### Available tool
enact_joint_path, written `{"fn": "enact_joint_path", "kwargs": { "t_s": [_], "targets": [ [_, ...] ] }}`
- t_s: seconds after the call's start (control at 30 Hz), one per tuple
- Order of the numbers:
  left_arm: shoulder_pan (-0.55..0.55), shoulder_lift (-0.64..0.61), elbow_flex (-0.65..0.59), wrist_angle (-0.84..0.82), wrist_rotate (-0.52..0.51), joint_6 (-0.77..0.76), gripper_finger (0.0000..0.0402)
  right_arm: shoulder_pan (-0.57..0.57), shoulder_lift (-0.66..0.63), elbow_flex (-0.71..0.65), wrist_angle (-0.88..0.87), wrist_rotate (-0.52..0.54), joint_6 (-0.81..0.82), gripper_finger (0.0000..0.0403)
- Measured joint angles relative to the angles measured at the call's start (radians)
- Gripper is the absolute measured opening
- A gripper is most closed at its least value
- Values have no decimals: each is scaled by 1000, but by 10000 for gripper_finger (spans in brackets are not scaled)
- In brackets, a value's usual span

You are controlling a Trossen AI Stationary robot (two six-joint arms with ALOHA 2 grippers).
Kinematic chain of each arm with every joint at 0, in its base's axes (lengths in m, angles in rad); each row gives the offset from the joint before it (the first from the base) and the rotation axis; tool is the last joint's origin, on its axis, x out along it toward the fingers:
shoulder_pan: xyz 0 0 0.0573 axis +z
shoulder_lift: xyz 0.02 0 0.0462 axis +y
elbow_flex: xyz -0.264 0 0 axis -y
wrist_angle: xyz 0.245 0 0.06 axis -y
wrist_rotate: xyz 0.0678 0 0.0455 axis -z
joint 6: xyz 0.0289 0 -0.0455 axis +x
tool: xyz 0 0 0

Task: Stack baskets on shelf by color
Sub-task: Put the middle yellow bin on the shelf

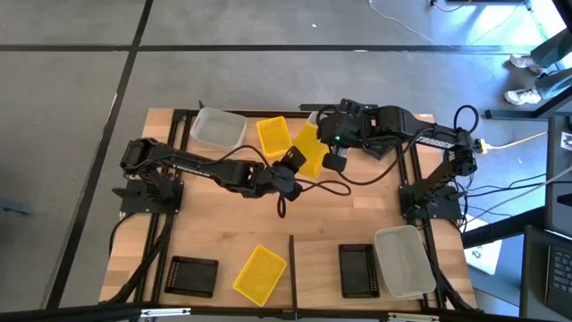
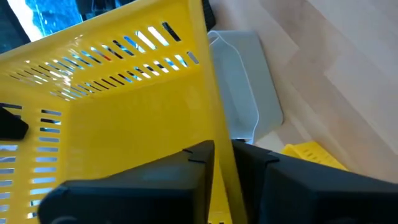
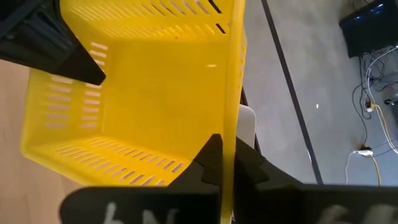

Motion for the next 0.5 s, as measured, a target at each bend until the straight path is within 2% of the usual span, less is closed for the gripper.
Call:
{"fn": "enact_joint_path", "kwargs": {
  "t_s": [0.13,0.37,0.5],
  "targets": [
    [1,0,0,3,0,0,49,0,0,0,2,0,0,4],
    [-25,0,0,4,-1,-25,48,-7,1,0,0,3,1,3],
    [-52,-1,1,9,22,-26,50,-7,2,-1,-4,56,-5,3]
  ]
}}
